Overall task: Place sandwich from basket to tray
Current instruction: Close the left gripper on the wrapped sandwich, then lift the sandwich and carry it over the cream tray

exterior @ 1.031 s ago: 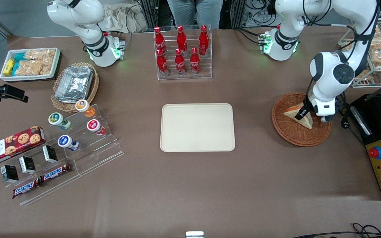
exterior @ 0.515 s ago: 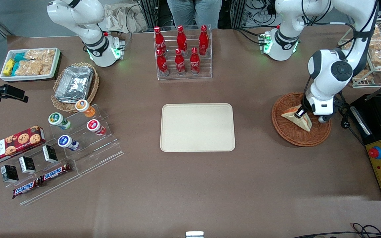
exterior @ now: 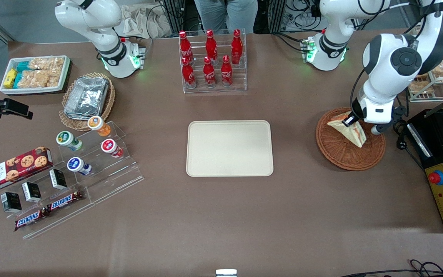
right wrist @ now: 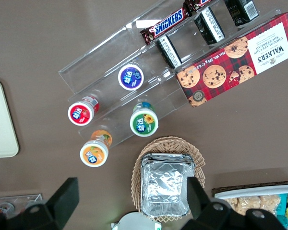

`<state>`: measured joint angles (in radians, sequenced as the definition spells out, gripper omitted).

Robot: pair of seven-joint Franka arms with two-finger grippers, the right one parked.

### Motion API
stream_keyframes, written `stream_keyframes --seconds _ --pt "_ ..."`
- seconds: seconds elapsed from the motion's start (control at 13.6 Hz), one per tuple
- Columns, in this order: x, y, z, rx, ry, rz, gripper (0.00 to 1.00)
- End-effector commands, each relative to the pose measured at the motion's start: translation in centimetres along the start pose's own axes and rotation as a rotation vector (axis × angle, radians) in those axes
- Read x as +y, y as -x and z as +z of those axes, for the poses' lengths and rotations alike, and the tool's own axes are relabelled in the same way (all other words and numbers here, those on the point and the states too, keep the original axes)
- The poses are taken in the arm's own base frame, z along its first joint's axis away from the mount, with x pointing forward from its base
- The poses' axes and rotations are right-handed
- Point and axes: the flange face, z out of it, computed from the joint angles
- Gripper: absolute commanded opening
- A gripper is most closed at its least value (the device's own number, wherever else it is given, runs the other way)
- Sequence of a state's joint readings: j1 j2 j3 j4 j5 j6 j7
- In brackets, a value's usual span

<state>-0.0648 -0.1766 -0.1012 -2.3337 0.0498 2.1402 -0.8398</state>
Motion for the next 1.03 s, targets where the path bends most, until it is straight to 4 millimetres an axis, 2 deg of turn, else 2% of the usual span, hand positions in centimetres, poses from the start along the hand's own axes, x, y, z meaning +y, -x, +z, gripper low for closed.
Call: stream_keyframes --seconds 0.0,0.07,0.22,0.52,0.81,0.96 --pt "2.3 -1.0 -3.8 -0.02 -0.022 0.02 0.0" --pt "3.0 -1.0 -4.9 -0.022 -0.023 0.028 0.0" --pt "4.9 0.3 -7.0 -0.015 0.006 0.066 0.0" --pt "8.9 4.3 -11.1 -0.035 0.049 0.154 0.0" --pt "12.2 8.5 -13.1 -0.031 0.098 0.246 0.0" --pt "14.0 10.0 -13.7 -0.027 0.111 0.286 0.0"
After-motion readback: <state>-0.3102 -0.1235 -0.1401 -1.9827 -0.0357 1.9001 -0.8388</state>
